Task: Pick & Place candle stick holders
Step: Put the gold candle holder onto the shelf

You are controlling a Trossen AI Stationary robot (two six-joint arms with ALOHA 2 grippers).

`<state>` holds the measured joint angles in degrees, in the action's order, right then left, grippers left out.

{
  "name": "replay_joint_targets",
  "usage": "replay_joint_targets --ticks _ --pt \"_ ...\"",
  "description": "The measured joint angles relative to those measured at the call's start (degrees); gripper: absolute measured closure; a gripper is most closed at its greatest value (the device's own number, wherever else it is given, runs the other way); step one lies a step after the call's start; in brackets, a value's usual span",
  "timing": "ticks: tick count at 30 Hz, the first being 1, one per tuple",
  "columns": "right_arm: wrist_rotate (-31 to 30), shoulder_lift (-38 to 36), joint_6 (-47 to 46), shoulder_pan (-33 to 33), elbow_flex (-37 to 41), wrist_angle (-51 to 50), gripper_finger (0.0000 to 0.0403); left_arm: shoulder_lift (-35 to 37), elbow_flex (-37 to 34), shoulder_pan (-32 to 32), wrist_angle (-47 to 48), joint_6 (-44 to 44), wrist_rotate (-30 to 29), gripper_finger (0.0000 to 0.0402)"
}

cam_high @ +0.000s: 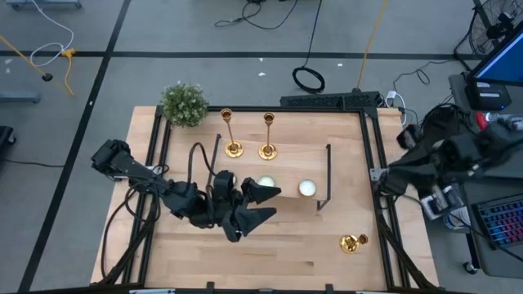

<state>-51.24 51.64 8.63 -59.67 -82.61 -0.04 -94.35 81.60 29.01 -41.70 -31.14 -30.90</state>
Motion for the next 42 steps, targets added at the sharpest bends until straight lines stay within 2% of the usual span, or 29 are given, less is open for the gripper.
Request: replay_joint_targets --ticks 4,10,17,21,27,32,42 --pt "8.4 -4.1 3.8 1.9 0.0 -2.7 0.0385 0.0 0.0 0.0 0.4 -0.1 -0.7 0.0005" --pt "18.5 -11.5 1.0 2.7 0.0 -12.8 0.0385 0.0 0.0 -0.4 1.5 -1.2 -0.7 0.0005" --pt "22.8 -18.0 0.2 2.6 0.0 -23.0 0.0385 0.0 0.0 -1.6 6.2 -7.8 0.3 0.0005" --pt "23.1 -20.0 1.8 2.6 0.0 -26.4 0.0385 0.0 0.0 -2.0 9.1 -12.0 0.4 0.0005" --pt "27.1 -23.2 3.3 1.9 0.0 -33.2 0.0385 0.0 0.0 -2.0 10.2 -16.2 0.3 0.0005" --pt "27.4 -24.5 4.2 -1.4 1.7 -32.9 0.0385 0.0 0.0 -2.0 10.4 -17.4 -1.7 0.0005" --pt "26.6 -24.6 2.5 -5.0 10.8 -23.9 0.0385 0.0 0.0 -2.0 10.7 -17.5 -3.8 0.0005"
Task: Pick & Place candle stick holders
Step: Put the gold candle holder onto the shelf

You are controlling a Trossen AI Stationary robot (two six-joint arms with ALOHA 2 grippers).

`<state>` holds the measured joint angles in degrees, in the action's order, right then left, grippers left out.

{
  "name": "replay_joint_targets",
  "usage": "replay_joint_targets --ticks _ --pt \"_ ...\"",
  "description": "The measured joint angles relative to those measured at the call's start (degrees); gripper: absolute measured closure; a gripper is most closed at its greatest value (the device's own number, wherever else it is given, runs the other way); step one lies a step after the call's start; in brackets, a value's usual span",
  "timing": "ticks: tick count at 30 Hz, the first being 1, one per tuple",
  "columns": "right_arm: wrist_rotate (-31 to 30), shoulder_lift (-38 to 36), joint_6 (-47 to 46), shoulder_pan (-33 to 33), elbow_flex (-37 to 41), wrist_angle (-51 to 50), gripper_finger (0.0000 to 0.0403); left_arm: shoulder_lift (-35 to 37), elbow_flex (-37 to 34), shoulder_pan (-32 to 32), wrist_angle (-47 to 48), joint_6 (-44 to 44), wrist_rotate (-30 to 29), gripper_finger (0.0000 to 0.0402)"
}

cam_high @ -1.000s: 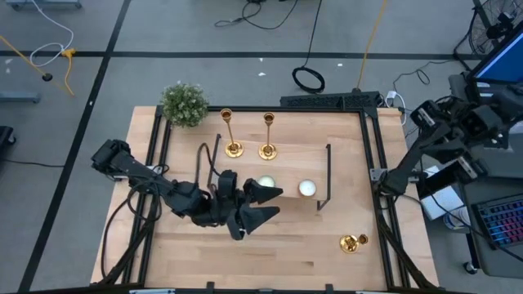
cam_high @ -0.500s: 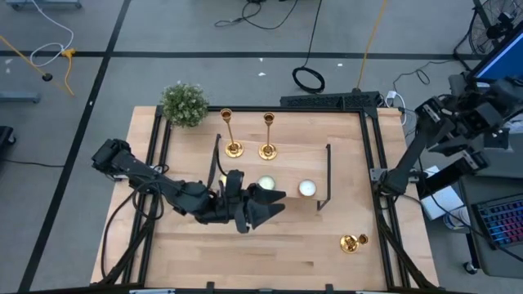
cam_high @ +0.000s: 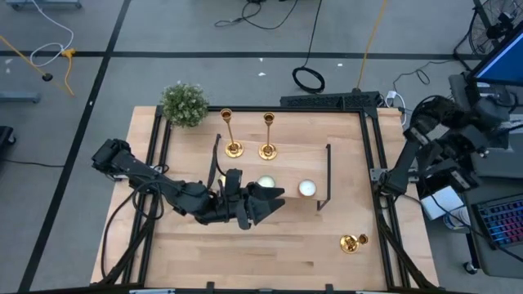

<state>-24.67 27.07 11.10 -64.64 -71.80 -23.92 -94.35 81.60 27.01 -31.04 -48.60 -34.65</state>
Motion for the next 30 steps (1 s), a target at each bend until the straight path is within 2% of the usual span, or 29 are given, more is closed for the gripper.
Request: replay_joint_targets --ticks 9,17,21,24,30 --pt "1.1 -0.1 -11.7 0.0 8.5 0.2 0.0385 0.0 0.0 -0.4 0.1 0.1 0.0 0.0005" --pt "9.8 -1.7 -15.0 0.1 14.7 3.2 0.0385 0.0 0.0 -0.2 2.8 -1.6 0.1 0.0005" --pt "10.1 -4.9 -15.8 0.1 16.6 2.5 0.0385 0.0 0.0 0.1 3.0 -2.1 0.1 0.0005" --pt "13.7 -8.6 -16.0 0.1 19.1 2.5 0.0385 0.0 0.0 0.1 3.1 -2.1 0.2 0.0005" --pt "15.8 -17.2 -14.8 0.1 26.2 7.2 0.0398 0.0 0.0 0.1 3.0 -2.6 0.2 0.0005"
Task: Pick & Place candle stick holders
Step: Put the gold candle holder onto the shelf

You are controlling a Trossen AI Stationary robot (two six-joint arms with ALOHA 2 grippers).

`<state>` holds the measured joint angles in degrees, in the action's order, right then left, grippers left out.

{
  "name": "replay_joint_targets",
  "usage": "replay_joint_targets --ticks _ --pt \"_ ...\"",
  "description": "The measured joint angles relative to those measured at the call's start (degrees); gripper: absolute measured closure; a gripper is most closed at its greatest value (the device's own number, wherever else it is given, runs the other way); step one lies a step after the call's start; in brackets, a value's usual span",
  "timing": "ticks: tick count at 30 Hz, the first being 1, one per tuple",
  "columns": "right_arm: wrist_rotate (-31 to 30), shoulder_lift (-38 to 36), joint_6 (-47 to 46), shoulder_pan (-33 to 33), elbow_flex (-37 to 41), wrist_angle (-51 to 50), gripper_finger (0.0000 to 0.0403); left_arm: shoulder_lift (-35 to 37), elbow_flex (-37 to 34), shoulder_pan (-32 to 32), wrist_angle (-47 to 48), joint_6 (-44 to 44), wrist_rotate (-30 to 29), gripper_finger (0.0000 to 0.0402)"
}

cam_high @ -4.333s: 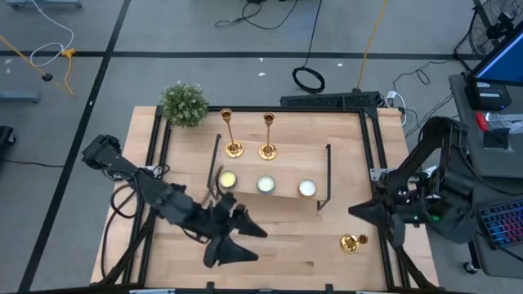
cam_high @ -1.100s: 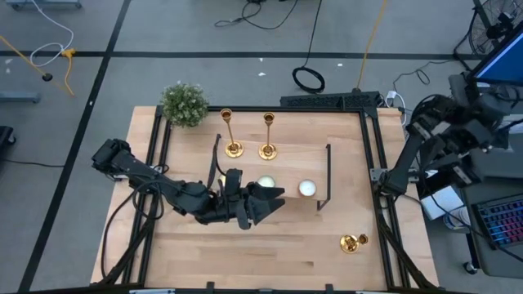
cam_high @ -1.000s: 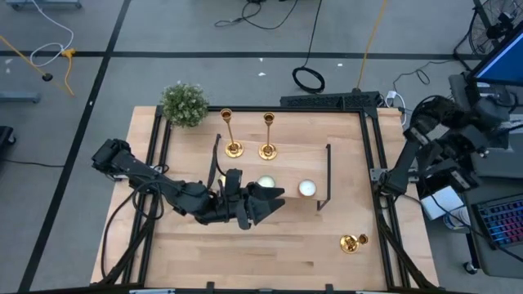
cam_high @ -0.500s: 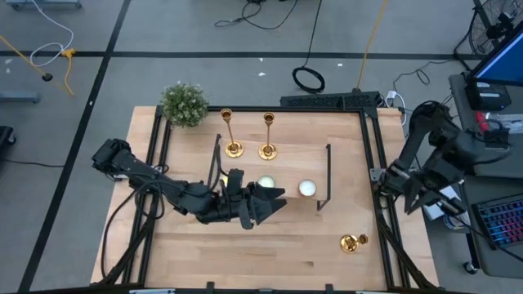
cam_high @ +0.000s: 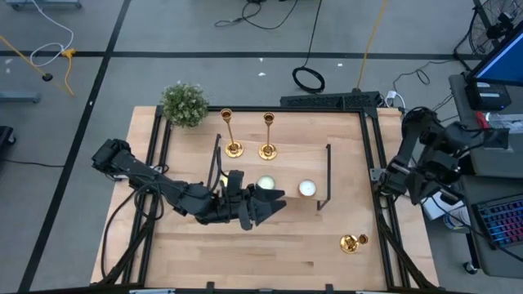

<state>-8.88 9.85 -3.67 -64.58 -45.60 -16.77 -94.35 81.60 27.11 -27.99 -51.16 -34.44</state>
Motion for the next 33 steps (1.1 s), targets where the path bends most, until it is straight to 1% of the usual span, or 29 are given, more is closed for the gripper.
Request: replay_joint_targets --ticks 7,11,12,14,16,23,28,30,33 --pt "0.0 -9.6 0.5 0.0 9.5 5.3 0.0400 0.0 0.0 0.0 0.0 -0.4 0.0 0.0005" --pt "-2.0 -9.0 -1.5 0.0 12.5 7.8 0.0401 0.0 0.0 0.0 -0.1 -0.6 0.0 0.0005" --pt "-3.8 -8.9 -2.7 0.0 13.3 8.3 0.0401 0.0 0.0 0.0 -0.1 -0.6 -0.2 0.0005" --pt "-9.4 -9.1 -4.4 0.0 14.8 7.7 0.0402 0.0 0.0 0.0 -0.1 -0.7 -0.2 0.0005" --pt "-11.3 -9.6 -7.2 0.0 16.6 6.9 0.0402 0.0 0.0 0.0 0.0 -0.7 -0.2 0.0005" --pt "-10.3 -9.6 -10.7 0.0 20.4 9.1 0.0402 0.0 0.0 0.5 0.0 -1.5 -0.3 0.0005" --pt "-7.1 -9.7 -13.7 0.0 23.8 11.1 0.0402 -0.2 0.0 1.7 0.0 -1.9 -1.7 0.0005" --pt "-5.8 -9.7 -14.9 0.0 26.6 15.7 0.0402 -0.2 0.0 2.0 0.0 -1.9 -1.9 0.0005" --pt "-5.2 -9.7 -16.7 0.0 32.4 26.2 0.0402 -0.2 0.0 2.6 -0.1 -1.7 -2.1 0.0005"
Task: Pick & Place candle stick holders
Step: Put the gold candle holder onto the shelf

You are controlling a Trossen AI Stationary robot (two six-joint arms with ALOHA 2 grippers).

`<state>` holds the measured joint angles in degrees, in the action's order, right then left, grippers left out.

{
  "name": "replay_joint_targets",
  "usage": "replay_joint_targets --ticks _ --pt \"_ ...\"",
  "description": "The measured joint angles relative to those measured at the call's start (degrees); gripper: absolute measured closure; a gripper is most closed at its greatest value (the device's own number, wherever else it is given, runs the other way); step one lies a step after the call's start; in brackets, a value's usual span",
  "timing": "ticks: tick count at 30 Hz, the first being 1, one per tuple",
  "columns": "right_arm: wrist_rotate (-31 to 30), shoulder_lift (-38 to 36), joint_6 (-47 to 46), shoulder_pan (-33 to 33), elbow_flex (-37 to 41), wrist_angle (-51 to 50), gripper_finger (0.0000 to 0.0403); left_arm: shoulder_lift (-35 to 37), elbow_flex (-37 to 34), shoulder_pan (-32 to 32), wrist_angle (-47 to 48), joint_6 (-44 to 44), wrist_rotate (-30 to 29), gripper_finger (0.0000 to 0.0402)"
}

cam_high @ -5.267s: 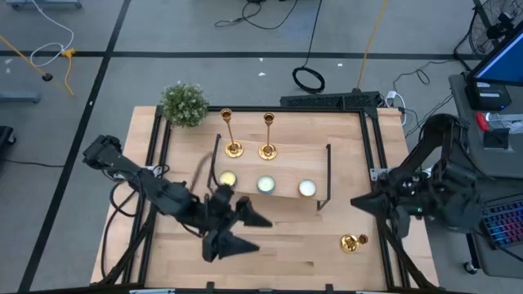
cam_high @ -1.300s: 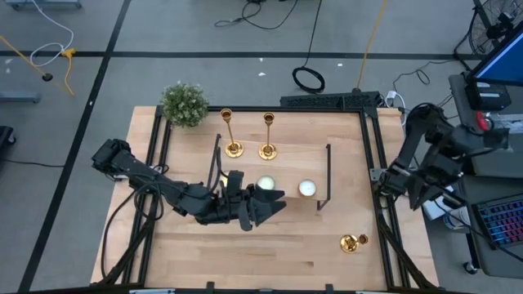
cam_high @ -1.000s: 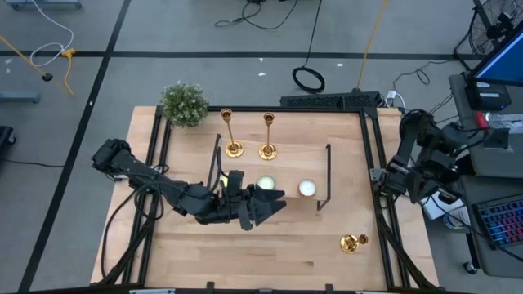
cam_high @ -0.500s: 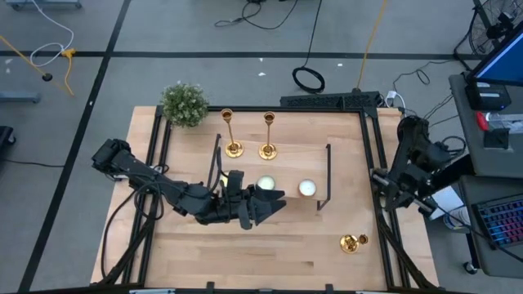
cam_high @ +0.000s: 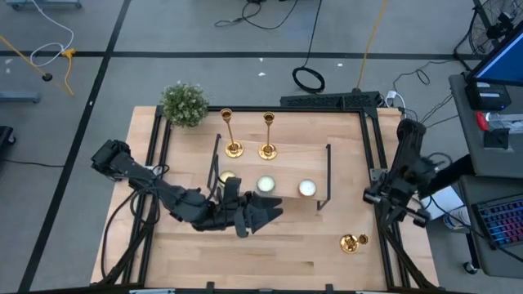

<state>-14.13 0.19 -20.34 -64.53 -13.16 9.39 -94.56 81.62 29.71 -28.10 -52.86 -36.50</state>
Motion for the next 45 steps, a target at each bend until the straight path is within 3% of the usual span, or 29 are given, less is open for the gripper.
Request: replay_joint_targets --ticks 7,10,14,28,45 --pt "0.6 -0.1 1.5 1.7 12.0 21.9 0.0403 0.0 0.0 0.9 0.1 0.1 -0.2 0.0005" --pt "1.2 0.2 1.8 3.7 12.0 20.0 0.0403 0.0 0.0 1.4 0.1 0.0 -1.3 0.0005" --pt "6.6 0.0 2.6 7.3 11.7 21.4 0.0403 0.0 0.0 1.9 0.1 -0.2 -2.6 0.0005" --pt "19.6 0.1 -6.4 24.9 11.8 14.3 0.0403 0.0 0.0 2.2 0.1 -0.5 -2.6 0.0005" --pt "47.9 0.1 -10.3 51.6 12.4 11.7 0.0403 -0.1 0.0 3.5 0.2 -2.6 -4.2 0.0005"
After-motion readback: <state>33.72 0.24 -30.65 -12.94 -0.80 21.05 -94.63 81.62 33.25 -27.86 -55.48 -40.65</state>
